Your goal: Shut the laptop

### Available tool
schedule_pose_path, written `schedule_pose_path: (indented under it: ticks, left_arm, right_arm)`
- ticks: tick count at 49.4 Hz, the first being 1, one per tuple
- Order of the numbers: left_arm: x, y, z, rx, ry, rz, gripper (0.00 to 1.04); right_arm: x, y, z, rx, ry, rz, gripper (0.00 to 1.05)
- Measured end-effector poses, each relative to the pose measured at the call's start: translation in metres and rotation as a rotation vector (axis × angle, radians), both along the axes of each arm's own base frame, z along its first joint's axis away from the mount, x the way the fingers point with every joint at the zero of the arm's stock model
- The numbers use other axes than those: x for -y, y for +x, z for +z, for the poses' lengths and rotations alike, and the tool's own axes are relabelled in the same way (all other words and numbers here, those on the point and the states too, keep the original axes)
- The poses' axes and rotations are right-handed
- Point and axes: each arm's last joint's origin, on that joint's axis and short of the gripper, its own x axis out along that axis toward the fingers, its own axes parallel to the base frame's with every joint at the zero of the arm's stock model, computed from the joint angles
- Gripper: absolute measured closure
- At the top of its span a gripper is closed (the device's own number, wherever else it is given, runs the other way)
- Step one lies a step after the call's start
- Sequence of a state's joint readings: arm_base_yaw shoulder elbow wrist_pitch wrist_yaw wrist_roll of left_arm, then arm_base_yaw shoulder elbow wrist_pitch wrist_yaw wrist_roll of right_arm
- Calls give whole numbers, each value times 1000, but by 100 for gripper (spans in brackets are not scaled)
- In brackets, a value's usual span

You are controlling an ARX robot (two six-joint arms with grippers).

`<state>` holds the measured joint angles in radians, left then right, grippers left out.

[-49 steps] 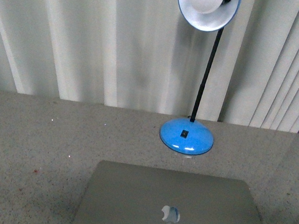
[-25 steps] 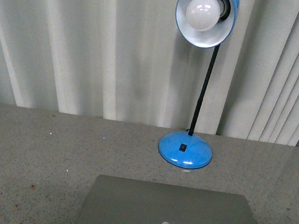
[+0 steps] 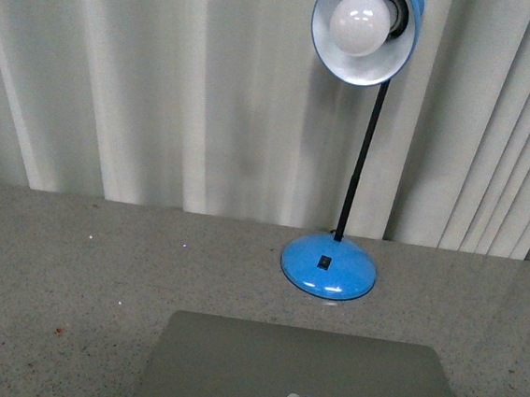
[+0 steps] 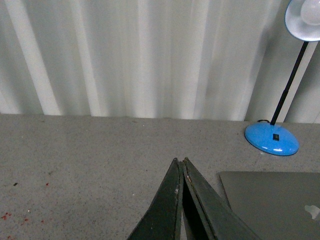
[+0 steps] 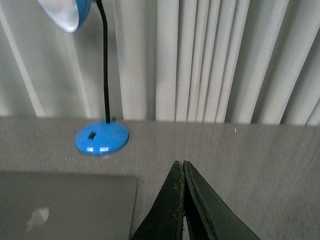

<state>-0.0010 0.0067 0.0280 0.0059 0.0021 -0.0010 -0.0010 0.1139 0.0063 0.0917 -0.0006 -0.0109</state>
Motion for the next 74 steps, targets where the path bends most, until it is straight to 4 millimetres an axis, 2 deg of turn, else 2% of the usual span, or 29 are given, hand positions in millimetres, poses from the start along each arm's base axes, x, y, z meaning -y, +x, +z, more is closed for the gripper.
schedule_pose_path:
  ticks: [5,29,31,46,52,57,74]
  left_arm:
    - [0,0,0,-5,0,3,101]
    - [0,0,0,-1,0,3,101]
    - [0,0,0,-1,-1,3,97]
    - [0,0,0,-1,-1,3,48]
    - [0,0,0,-1,-1,3,22]
    - [0,0,0,-1,0,3,6]
    - [0,0,0,-1,0,3,7]
  right_arm:
    - [0,-7,0,21,0,1,102]
    - [0,-7,0,18,0,1,101]
    - [0,-7,0,18,0,1,97]
    - [0,-7,0,18,0,1,50]
    - [0,-7,0,18,0,1,23]
    - [0,-7,0,18,0,1,6]
    - [0,-7,0,18,0,1,7]
